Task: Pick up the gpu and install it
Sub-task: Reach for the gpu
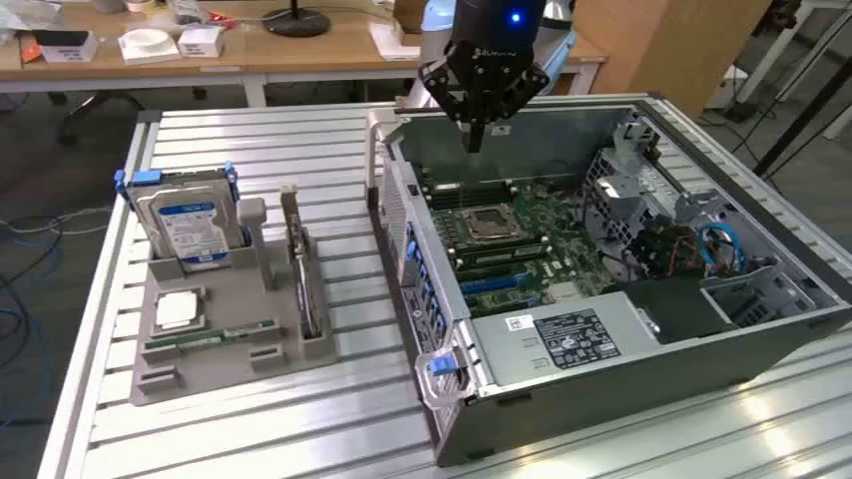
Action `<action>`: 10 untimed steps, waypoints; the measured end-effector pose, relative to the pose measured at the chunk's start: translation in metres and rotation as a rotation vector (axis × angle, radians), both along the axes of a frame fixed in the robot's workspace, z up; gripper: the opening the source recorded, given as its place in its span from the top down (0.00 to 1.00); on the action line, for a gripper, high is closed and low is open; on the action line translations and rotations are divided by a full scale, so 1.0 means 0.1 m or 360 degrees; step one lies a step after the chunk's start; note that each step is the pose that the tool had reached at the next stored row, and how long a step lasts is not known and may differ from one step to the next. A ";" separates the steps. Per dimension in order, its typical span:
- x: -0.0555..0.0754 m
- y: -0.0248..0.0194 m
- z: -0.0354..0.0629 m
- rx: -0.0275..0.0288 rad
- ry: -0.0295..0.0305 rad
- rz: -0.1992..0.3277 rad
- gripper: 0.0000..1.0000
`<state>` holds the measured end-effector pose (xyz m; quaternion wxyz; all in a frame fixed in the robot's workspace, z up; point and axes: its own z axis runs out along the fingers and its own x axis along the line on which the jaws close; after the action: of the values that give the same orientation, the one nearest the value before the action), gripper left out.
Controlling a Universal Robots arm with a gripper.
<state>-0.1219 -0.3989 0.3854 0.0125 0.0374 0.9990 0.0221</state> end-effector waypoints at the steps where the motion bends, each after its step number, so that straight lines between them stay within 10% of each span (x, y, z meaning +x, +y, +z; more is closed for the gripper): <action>1: 0.00 0.000 0.000 0.00000 0.00000 0.0000 0.89; 10: -0.01 0.000 -0.003 0.00000 0.00000 0.0000 0.89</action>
<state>-0.1224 -0.3989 0.3851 0.0125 0.0374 0.9990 0.0221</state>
